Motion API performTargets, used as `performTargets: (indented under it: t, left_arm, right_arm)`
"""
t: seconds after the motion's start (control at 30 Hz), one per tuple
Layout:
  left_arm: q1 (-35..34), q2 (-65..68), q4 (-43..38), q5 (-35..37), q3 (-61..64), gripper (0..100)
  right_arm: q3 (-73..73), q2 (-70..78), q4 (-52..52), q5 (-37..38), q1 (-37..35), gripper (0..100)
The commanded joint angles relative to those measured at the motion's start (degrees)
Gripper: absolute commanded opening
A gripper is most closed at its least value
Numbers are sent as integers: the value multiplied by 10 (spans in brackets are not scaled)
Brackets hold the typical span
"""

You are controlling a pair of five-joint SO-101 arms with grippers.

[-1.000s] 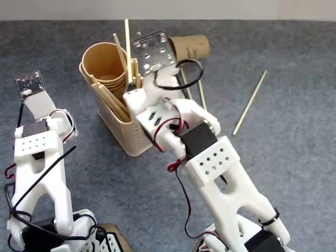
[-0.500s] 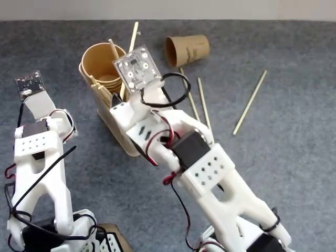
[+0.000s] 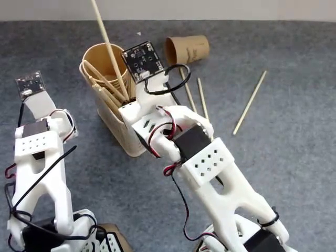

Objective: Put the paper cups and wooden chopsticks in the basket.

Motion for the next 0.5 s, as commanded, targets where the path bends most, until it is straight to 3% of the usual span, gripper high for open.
performTargets:
  t: [0.0, 0.27, 0.47]
  left_arm:
    - [7, -2, -7, 4, -3, 154]
    - [7, -2, -7, 4, -3, 154]
    - [7, -2, -6, 4, -3, 154]
  right_arm:
    - [-29, -8, -9, -4, 15, 5]
    - [-61, -9, -11, -4, 25, 5]
    - [-101, -9, -87, -4, 30, 5]
